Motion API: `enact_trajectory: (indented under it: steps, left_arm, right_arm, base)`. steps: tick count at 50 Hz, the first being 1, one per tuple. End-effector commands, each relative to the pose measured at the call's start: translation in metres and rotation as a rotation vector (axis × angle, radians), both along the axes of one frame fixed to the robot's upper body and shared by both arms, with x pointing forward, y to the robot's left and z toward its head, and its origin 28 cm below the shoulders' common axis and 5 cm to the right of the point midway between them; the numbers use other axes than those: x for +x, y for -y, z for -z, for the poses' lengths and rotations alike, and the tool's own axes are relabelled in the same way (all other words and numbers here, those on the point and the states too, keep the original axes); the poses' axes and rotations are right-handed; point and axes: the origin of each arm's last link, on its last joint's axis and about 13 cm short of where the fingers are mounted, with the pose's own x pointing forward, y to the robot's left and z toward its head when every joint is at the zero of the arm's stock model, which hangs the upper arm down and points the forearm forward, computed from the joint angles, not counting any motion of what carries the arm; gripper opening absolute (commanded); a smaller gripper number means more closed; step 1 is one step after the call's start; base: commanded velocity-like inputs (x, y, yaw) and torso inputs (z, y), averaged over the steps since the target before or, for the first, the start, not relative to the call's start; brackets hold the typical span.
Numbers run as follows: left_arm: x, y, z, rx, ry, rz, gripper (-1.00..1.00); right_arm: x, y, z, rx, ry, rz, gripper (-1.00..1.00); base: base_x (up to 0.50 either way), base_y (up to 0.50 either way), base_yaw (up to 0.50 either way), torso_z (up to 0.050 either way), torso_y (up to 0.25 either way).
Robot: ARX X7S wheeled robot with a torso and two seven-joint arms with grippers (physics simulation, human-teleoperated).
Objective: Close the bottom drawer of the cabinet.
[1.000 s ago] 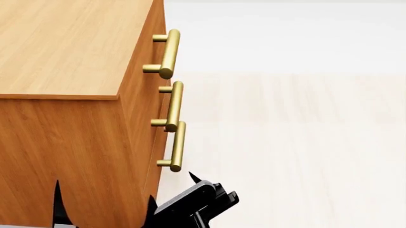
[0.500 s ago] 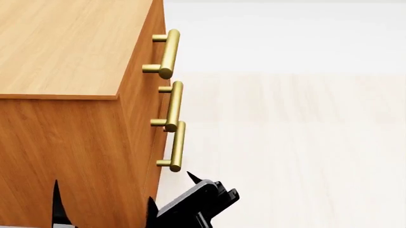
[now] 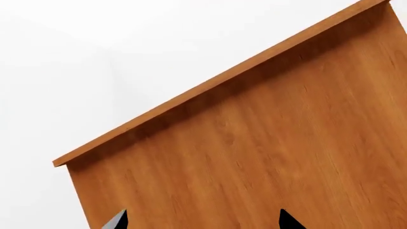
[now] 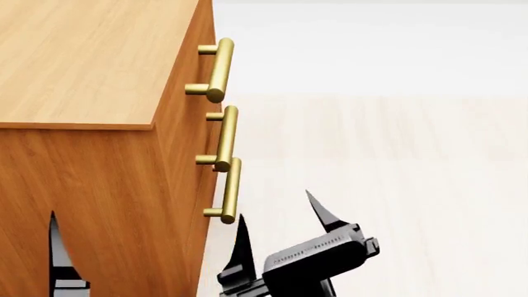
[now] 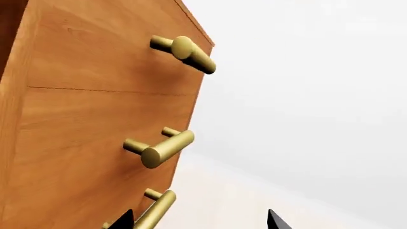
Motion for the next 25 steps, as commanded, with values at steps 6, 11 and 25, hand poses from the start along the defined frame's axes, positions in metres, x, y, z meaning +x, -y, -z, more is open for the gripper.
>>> enact_trajectory:
  steps: [6, 11, 25]
  left_arm:
    - [-0.006, 0.000, -0.016, 0.045, 0.102, -0.036, 1.00]
    - [-0.009, 0.000, -0.023, 0.047, 0.130, -0.037, 1.00]
    - [-0.020, 0.003, -0.045, 0.052, 0.204, -0.033, 1.00]
  right_arm:
    - [-0.037, 0.013, -0.052, 0.081, 0.189, 0.029, 1.00]
    - [-0.050, 0.010, -0.075, 0.089, 0.261, 0.009, 1.00]
    - [-0.077, 0.005, -0.117, 0.099, 0.404, -0.016, 1.00]
  base:
    - [0.00, 0.00, 0.00, 0.000, 0.000]
    - [0.00, 0.00, 0.00, 0.000, 0.000]
    - [0.00, 0.00, 0.00, 0.000, 0.000]
